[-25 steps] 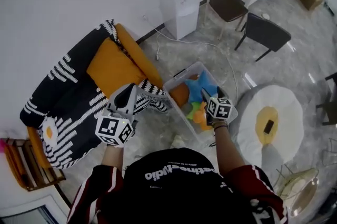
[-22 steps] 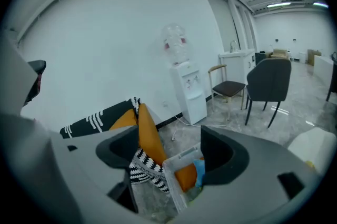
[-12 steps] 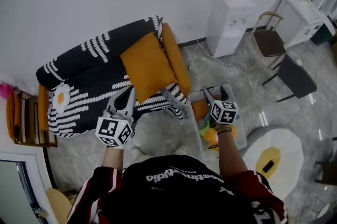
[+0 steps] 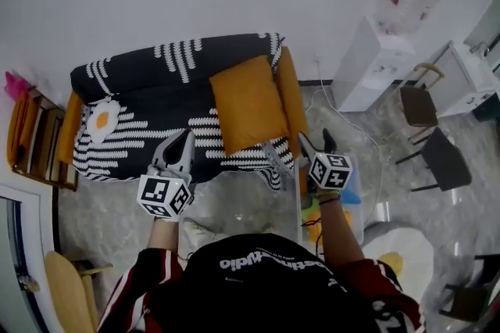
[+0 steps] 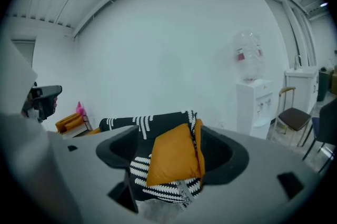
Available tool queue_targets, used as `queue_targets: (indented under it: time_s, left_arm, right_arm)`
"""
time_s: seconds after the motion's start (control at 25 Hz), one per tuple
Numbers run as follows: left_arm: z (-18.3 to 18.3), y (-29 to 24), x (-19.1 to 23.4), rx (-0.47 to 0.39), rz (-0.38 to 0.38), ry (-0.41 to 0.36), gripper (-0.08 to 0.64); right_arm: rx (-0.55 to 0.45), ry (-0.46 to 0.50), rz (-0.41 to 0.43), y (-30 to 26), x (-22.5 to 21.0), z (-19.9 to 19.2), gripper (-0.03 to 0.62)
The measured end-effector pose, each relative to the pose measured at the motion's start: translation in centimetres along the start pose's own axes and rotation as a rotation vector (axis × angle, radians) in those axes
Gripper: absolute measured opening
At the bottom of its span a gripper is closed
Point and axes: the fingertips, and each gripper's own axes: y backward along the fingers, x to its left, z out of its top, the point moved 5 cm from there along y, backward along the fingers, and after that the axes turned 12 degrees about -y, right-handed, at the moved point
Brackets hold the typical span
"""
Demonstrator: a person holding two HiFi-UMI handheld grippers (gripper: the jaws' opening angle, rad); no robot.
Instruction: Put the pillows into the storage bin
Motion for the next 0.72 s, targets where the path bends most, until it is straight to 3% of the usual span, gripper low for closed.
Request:
queue_targets:
  time_s: [0.4, 0.72]
  left_arm:
    - [-0.8, 7.0, 13.0, -0.008, 0.178, -0.006, 0.005]
    - [-3.4, 13.4, 20.7, 0.025, 0.342, 0.028, 0.005]
  right_arm:
    - [0.018, 0.106, 0.134, -7.4, 14.7, 0.8, 0.360]
    - [0.076, 0.194, 0.272, -12.5, 25.6, -0.5, 0.360]
